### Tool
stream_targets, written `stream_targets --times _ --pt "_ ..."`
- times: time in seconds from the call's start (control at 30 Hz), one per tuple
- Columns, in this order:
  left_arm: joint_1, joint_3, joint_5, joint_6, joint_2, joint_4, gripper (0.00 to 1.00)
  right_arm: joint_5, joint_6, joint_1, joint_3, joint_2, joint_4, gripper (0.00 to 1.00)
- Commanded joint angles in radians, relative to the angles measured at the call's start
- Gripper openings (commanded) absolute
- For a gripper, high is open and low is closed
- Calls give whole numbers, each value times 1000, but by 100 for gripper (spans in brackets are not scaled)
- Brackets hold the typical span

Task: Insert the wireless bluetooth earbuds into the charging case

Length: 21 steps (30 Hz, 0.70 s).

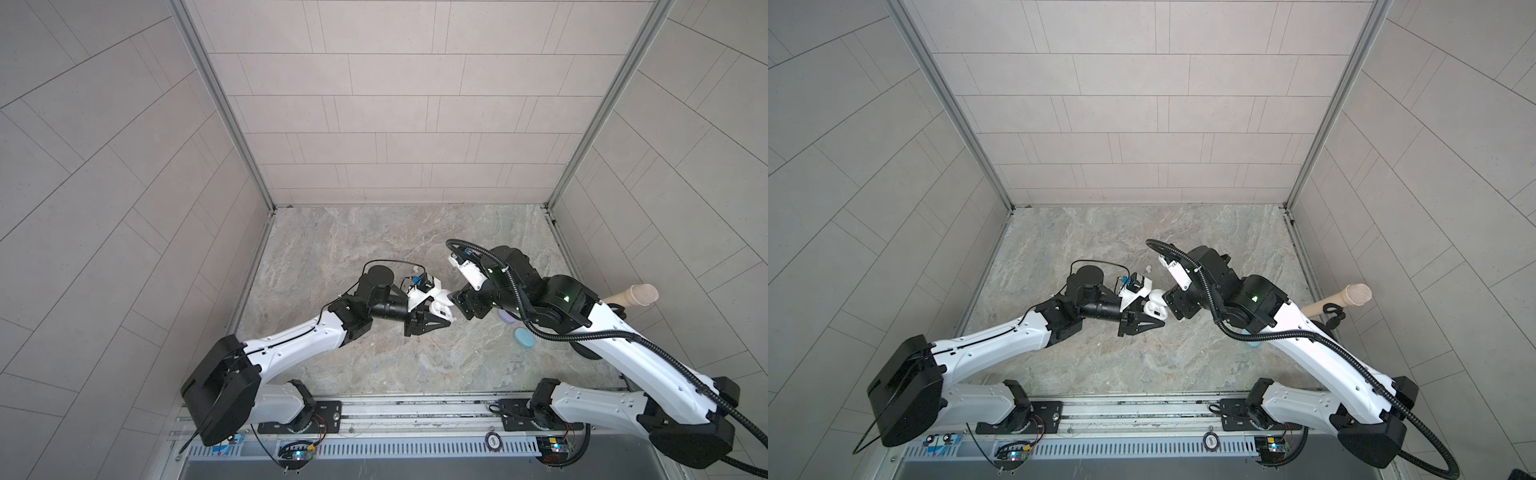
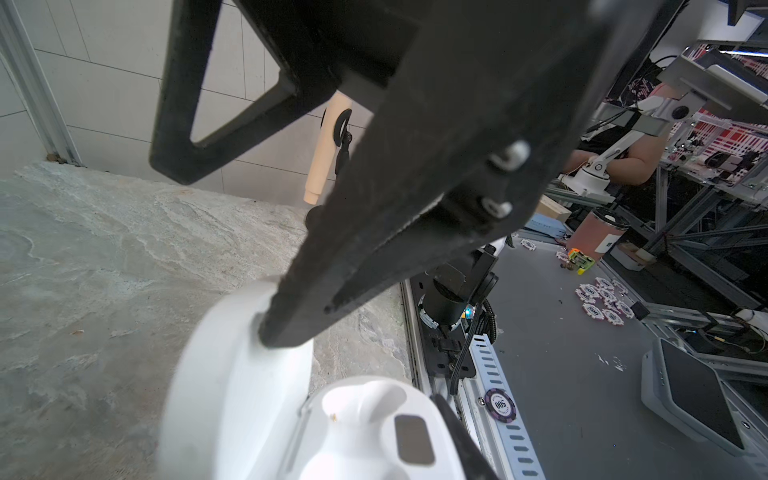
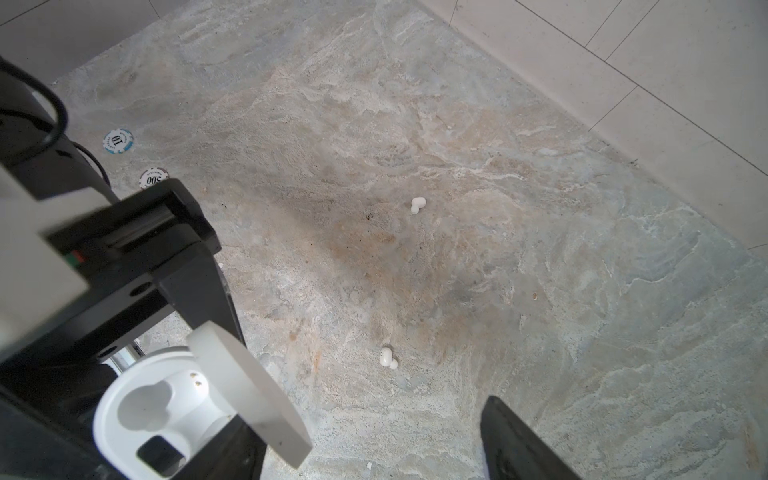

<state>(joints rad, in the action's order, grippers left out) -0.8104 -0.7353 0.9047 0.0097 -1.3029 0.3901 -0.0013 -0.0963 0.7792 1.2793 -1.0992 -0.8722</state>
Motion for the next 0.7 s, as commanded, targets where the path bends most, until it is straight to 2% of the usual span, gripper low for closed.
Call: stream_targets --times 0.0,0.43,0.57,0.67 --pt "-6 24 19 -15 14 61 11 -12 -17 -9 23 21 13 84" --pt "28 118 -73 -73 12 194 9 -134 -98 -17 66 27 -50 92" --pt "54 159 -114 -83 57 217 9 -171 -180 -58 44 40 -53 94" --pt "73 189 -151 -79 91 218 9 -187 -261 -126 -24 54 -36 95"
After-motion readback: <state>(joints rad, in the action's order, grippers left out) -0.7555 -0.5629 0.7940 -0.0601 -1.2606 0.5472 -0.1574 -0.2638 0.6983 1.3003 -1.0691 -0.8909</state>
